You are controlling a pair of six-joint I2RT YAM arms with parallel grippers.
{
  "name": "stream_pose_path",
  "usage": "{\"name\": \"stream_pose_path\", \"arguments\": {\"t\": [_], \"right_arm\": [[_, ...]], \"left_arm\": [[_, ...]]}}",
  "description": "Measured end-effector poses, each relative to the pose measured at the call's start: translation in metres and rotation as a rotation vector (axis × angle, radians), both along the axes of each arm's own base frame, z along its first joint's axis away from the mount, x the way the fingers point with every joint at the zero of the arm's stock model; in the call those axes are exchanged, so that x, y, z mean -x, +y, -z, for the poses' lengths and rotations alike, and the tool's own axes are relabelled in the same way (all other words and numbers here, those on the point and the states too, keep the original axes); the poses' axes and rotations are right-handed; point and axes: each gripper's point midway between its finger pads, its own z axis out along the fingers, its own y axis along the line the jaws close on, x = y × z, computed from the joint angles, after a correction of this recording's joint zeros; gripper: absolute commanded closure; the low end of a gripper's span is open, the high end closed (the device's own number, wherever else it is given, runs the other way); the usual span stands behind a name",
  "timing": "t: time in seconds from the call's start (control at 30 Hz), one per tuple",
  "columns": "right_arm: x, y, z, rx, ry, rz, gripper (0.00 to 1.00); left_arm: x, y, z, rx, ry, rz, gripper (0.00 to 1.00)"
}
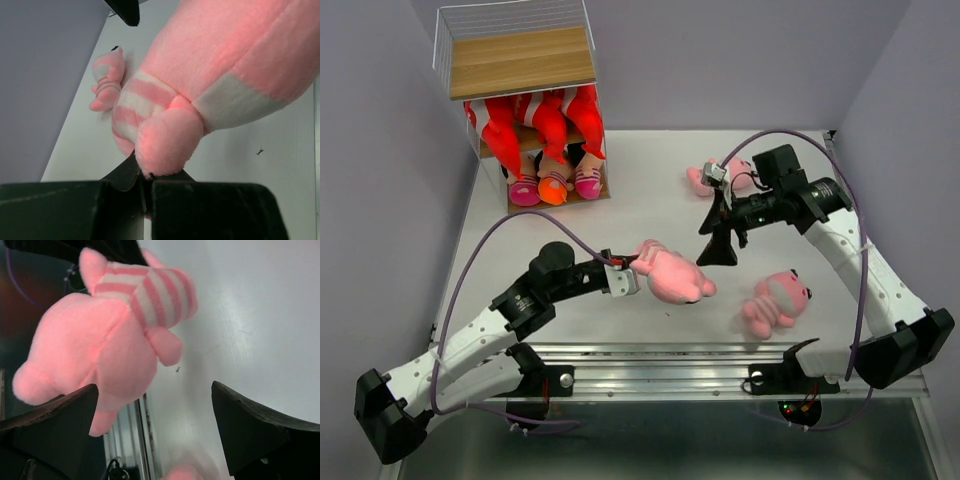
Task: Place and organize the stuffed toys onto the shelf
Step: Pass the stuffed toy from the right arm to the left
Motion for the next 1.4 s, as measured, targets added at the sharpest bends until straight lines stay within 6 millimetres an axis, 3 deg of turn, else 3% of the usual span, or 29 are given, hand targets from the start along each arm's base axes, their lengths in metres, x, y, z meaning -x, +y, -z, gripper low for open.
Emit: {"name": "stream_pose_path", "arguments": {"t": [0.07, 0.13, 0.23, 0.33, 0.4, 0.47, 0.5, 0.6, 0.7, 0.73, 0.83, 0.93, 1.03, 1.2, 1.3, 1.4], "right_arm": [[-0.014, -0.003, -0.008, 0.018, -0.053, 0.071, 0.00], [-0.042, -0.014, -0.027, 0.028, -0.124, 0.194, 0.00], [-0.092, -0.053, -0.061, 0.008, -0.223, 0.418, 0.00], [-0.136, -0.107, -0.093, -0.021, -0.306, 0.650, 0.00], [-0.151, -0.132, -0.093, -0.027, -0.308, 0.742, 0.00], [-0.157, -0.133, -0.076, -0.041, -0.270, 0.760, 0.00], [-0.158, -0.132, -0.068, -0.047, -0.252, 0.760, 0.00], [-0.151, -0.124, 0.002, -0.043, -0.082, 0.766, 0.00], [-0.140, -0.121, 0.056, -0.025, 0.067, 0.783, 0.00], [-0.136, -0.120, 0.067, -0.026, 0.105, 0.786, 0.00], [-0.131, -0.115, 0.086, -0.054, 0.150, 0.784, 0.00], [-0.122, -0.112, 0.097, -0.074, 0.173, 0.784, 0.00], [-0.118, -0.109, 0.095, -0.101, 0.160, 0.774, 0.00], [-0.119, -0.108, 0.076, -0.142, 0.079, 0.766, 0.00], [-0.119, -0.108, 0.069, -0.152, 0.049, 0.764, 0.00], [-0.119, -0.109, 0.065, -0.157, 0.025, 0.767, 0.00]], "left_arm": [[0.000, 0.003, -0.003, 0.015, 0.017, -0.022, 1.00], [-0.002, 0.008, -0.004, 0.031, 0.044, -0.063, 1.00], [-0.007, 0.015, -0.005, 0.050, 0.096, -0.134, 1.00], [-0.015, 0.023, -0.016, 0.085, 0.168, -0.233, 1.00], [-0.021, 0.028, -0.039, 0.149, 0.207, -0.298, 1.00], [-0.026, 0.032, -0.062, 0.206, 0.231, -0.350, 1.00], [-0.030, 0.035, -0.080, 0.253, 0.242, -0.384, 1.00], [-0.040, 0.047, -0.128, 0.375, 0.289, -0.495, 1.00], [-0.050, 0.063, -0.183, 0.502, 0.316, -0.605, 1.00], [-0.054, 0.070, -0.207, 0.571, 0.321, -0.648, 1.00], [-0.063, 0.095, -0.250, 0.705, 0.327, -0.762, 1.00], [-0.074, 0.129, -0.286, 0.833, 0.322, -0.897, 1.00], [-0.085, 0.160, -0.307, 0.923, 0.296, -1.005, 1.00], [-0.118, 0.207, -0.321, 0.997, 0.266, -1.172, 1.00], [-0.139, 0.216, -0.325, 1.007, 0.286, -1.197, 1.00], [-0.169, 0.224, -0.315, 1.001, 0.357, -1.208, 1.00]]}}
